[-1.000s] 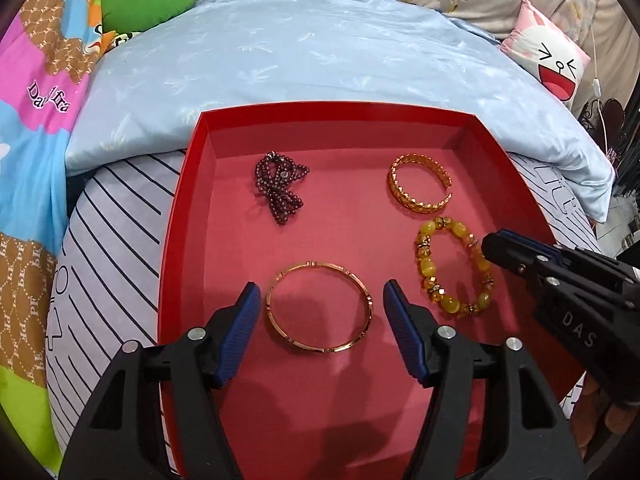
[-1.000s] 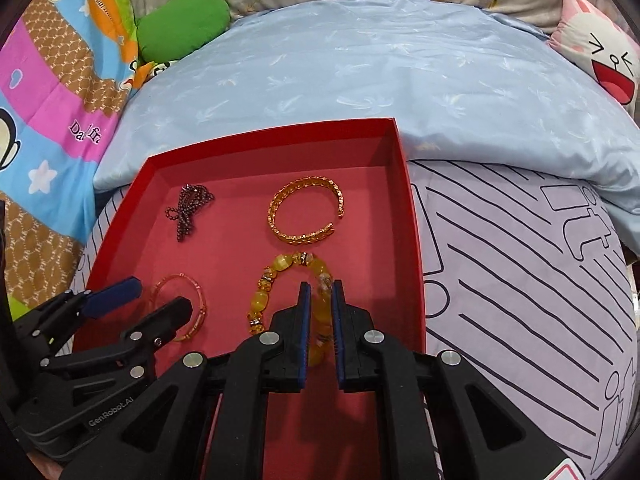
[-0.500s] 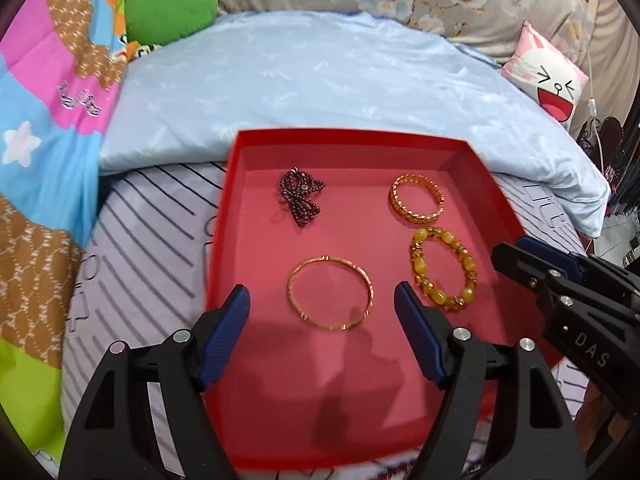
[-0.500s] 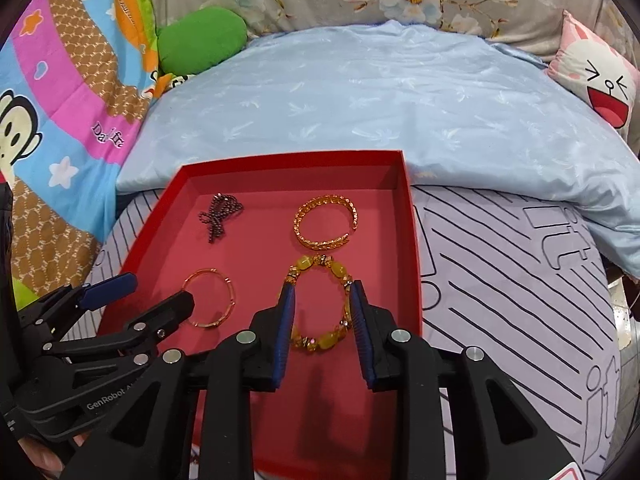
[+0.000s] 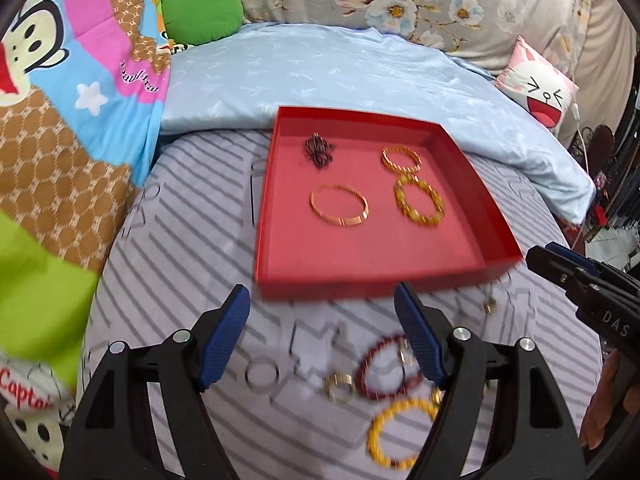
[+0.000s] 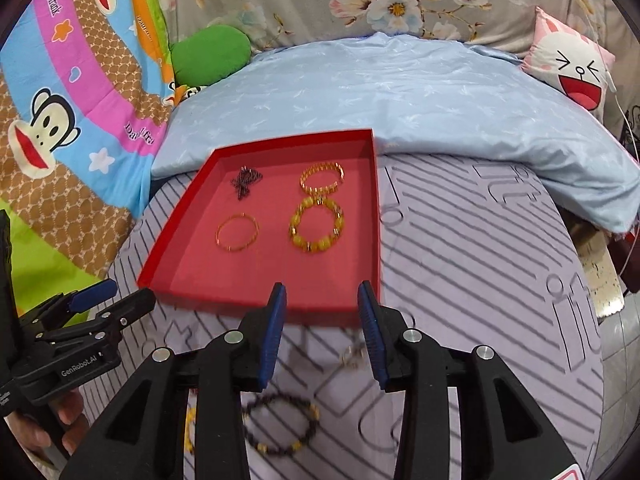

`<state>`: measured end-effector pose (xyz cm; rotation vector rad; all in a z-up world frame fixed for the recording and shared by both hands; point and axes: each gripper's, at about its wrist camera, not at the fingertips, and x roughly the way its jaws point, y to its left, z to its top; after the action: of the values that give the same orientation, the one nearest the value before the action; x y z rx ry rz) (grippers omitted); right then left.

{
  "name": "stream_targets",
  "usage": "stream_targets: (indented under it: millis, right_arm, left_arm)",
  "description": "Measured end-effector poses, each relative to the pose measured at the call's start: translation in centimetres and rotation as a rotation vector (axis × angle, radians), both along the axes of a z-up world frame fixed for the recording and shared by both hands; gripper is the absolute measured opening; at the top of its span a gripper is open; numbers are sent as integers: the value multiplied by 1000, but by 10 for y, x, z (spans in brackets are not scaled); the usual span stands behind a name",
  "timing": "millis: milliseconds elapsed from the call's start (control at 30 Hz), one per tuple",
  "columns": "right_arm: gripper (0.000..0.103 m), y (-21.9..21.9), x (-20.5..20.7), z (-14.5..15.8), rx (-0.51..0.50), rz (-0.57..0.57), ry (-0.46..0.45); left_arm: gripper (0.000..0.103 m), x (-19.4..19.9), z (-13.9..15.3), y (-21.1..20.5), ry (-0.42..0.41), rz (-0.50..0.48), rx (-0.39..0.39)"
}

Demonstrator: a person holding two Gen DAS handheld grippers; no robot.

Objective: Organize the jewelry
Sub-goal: 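Withdraw both open tools from the tray toward the remaining bracelets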

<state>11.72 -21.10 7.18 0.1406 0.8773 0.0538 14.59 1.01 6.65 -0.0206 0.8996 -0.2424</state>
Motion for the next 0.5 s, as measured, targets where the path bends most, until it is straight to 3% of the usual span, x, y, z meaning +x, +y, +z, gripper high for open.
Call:
stream_targets:
  millis: [500]
  right_arm:
    - [37, -3, -85, -42, -37, -15, 88]
  left_arm:
    - [71, -84, -34, -9, 34, -27, 26]
